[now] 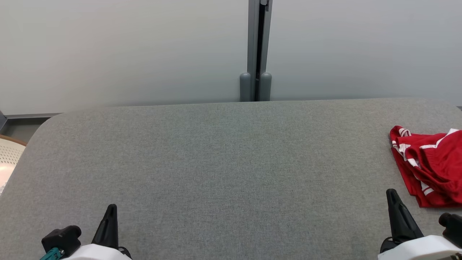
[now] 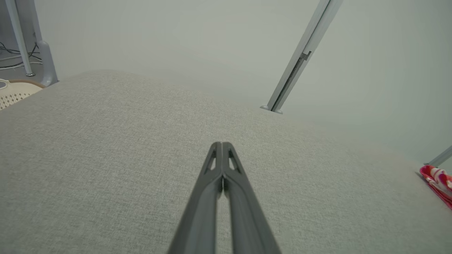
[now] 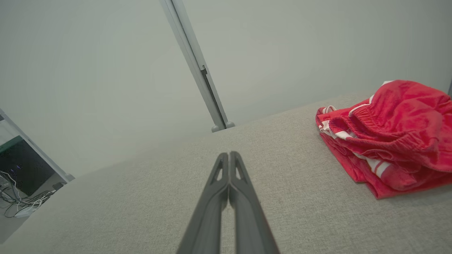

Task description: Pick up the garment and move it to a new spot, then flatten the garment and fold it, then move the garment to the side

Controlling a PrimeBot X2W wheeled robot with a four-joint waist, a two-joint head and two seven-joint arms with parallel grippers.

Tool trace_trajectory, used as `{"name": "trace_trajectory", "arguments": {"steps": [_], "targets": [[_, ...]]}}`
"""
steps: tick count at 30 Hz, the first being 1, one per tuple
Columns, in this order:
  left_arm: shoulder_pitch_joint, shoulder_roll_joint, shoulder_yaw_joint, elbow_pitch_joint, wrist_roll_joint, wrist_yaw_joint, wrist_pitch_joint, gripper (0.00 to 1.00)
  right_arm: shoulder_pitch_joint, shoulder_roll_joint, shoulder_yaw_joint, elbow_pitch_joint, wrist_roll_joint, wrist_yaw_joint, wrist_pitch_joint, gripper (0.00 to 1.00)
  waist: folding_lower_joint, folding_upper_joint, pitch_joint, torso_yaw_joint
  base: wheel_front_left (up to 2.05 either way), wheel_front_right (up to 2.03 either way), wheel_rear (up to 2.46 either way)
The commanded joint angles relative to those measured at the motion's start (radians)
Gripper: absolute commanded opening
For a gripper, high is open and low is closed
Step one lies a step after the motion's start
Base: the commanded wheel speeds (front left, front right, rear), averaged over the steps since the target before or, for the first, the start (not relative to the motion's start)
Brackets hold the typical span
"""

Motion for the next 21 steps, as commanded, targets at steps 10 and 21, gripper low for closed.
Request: {"name": "trace_trajectory", "arguments": {"steps": [10,21], "targets": [[-0.054,-0.012,0.045,-0.023,-0.169,-0.026,0.04,0.0,-0.055,-0.002,-0.017,0.018,0.195,0.0,0.016,0.0,0.0,0.0,0.005,-0.004,0.0,0.0,0.0],[-0.069,-0.031,0.077,-0.027,-0.311,-0.048,0.078,0.0,-0.082,0.0,-0.029,0.045,0.359,0.0,0.029,0.0,0.0,0.0,0.011,-0.008,0.0,0.0,0.0]]}}
